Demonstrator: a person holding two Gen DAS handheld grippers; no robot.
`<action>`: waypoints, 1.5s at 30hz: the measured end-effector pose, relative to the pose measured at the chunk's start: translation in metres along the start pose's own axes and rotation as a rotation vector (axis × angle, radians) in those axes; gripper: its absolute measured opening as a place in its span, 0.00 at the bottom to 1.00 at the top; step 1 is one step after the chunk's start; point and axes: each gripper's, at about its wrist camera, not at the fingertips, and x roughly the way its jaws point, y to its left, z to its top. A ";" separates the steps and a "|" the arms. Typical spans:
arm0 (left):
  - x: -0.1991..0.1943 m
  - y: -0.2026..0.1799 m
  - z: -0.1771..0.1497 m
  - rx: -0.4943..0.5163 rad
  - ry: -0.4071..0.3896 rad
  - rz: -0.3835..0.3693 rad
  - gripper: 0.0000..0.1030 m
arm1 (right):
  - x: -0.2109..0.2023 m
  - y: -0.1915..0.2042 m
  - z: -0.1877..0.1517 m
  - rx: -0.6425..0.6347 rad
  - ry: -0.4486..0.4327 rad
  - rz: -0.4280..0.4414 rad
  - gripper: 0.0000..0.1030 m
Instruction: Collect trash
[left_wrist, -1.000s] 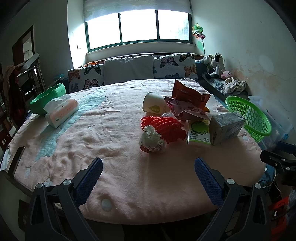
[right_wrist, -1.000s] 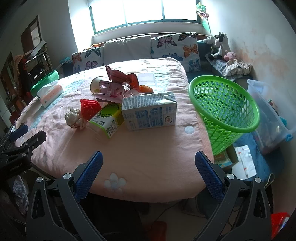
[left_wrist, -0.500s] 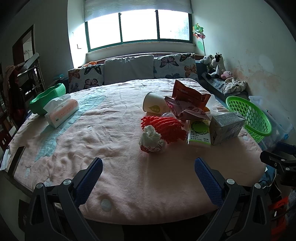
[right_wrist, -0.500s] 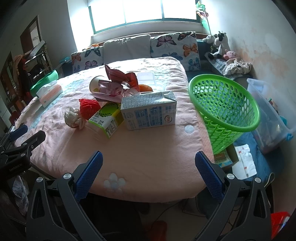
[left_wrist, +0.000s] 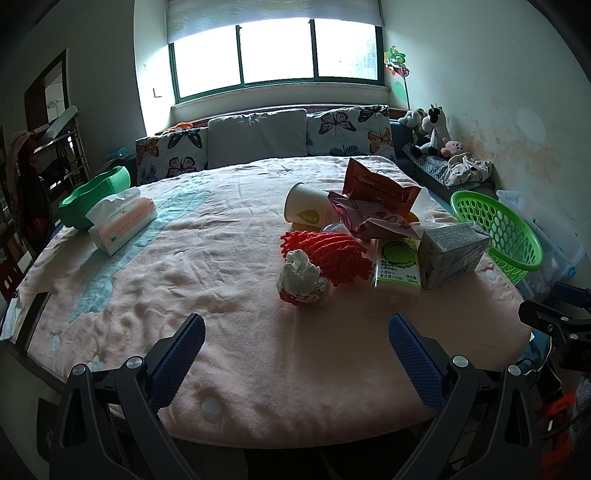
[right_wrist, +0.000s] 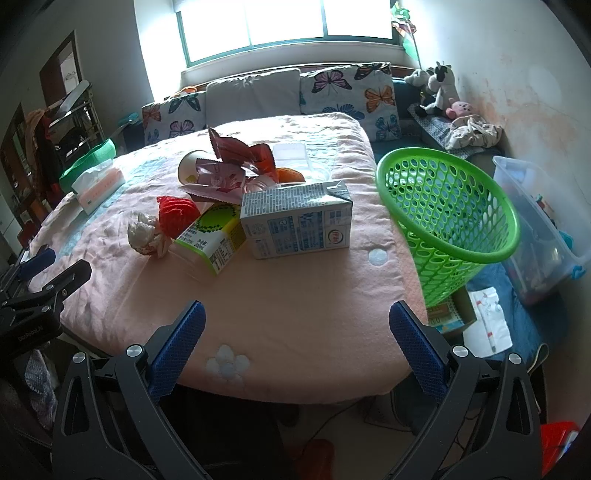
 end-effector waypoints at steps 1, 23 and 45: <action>0.000 0.000 0.000 0.000 0.000 0.000 0.93 | 0.000 0.000 0.000 0.000 0.000 -0.001 0.96; 0.001 -0.001 0.000 0.001 0.001 0.000 0.93 | 0.010 0.001 0.002 -0.005 0.014 0.005 0.96; 0.025 0.018 0.017 -0.014 0.017 0.018 0.93 | 0.023 0.008 0.031 -0.064 -0.003 0.053 0.96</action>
